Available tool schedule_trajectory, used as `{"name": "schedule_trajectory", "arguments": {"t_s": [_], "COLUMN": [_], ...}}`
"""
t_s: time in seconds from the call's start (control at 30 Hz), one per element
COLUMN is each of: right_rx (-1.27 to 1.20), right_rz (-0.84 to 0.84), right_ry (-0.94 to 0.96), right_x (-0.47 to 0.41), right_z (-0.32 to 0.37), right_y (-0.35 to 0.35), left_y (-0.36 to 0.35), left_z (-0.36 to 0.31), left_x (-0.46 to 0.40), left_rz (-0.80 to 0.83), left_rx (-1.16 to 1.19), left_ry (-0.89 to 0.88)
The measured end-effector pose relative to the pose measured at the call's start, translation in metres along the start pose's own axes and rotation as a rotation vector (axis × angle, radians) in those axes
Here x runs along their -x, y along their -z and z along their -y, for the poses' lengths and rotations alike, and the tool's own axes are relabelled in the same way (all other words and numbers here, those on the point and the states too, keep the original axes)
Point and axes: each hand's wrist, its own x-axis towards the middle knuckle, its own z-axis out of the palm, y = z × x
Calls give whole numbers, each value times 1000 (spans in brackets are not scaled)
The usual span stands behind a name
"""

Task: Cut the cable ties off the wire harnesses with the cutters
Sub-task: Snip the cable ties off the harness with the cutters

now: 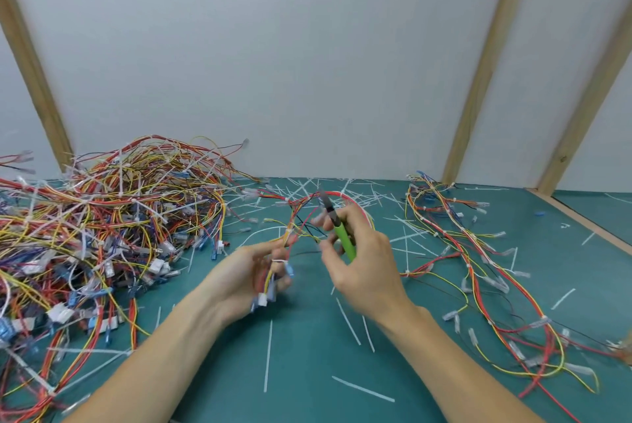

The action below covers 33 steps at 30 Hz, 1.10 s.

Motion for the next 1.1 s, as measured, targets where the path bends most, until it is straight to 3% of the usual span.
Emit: {"name": "schedule_trajectory", "arguments": {"t_s": [0.1, 0.23, 0.33, 0.57, 1.1], "right_rx": [-18, -102, -124, 12, 276], "right_rz": [-130, -452, -537, 7, 103], "right_ry": [44, 51, 119, 53, -63], "right_x": [-3, -5, -10, -2, -9], "right_z": [5, 15, 22, 9, -9], "right_y": [0, 6, 16, 0, 6], "left_y": [-6, -8, -10, -23, -23], "left_z": [9, 10, 10, 15, 14], "left_x": [1, 0, 1, 2, 11], "left_rz": [-39, -230, -313, -216, -197], "left_rx": [-391, -543, -730, -640, -815], "left_ry": [-155, -416, -632, -699, -709]}}
